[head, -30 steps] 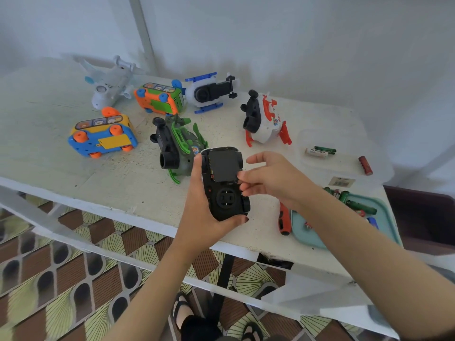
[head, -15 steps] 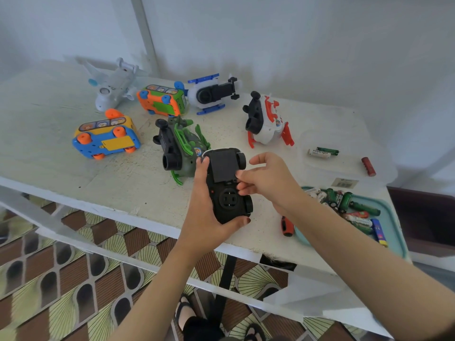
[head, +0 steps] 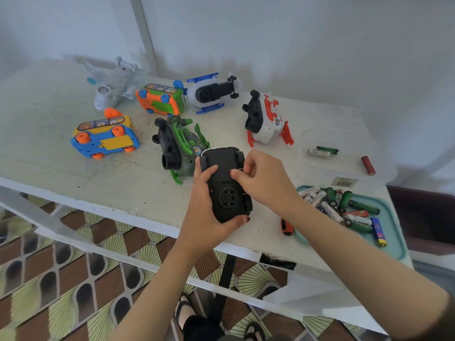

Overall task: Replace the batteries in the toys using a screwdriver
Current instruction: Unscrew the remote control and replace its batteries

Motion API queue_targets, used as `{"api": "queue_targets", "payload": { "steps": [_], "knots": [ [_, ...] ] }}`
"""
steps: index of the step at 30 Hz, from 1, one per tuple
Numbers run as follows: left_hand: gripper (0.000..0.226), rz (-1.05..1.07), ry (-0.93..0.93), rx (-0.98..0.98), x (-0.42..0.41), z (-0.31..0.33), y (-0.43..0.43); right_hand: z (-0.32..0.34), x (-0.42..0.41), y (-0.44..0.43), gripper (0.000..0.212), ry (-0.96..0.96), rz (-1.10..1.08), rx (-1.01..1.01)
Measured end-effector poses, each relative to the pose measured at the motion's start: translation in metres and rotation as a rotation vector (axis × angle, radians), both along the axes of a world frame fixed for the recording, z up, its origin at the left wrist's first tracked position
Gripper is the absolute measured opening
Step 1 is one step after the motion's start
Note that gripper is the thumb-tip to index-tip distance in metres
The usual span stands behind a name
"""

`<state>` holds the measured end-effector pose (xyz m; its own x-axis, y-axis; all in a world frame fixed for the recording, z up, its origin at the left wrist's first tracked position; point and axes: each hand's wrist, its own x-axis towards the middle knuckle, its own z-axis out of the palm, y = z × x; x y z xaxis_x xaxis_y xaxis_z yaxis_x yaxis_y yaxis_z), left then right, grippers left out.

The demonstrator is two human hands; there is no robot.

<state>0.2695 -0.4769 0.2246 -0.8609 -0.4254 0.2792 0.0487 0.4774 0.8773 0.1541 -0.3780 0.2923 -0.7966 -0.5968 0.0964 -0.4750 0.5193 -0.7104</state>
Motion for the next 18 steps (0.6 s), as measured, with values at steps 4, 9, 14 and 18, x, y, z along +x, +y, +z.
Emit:
{"api": "queue_targets", "payload": {
  "steps": [4,9,14,18],
  "knots": [
    [0.099,-0.006,0.018,0.002,0.0,0.0,0.001,0.005,-0.017,0.011,0.021,-0.29,0.04,-0.054],
    [0.1,-0.001,0.02,0.019,-0.001,-0.001,0.002,-0.003,-0.029,0.03,0.011,-0.146,0.017,0.103],
    [0.1,0.007,0.023,0.014,-0.001,-0.002,0.001,-0.015,-0.024,0.034,0.007,0.078,0.147,0.295],
    [0.1,0.003,0.024,0.017,0.0,-0.001,0.001,-0.02,-0.02,0.026,0.011,0.145,0.129,0.324]
  ]
}}
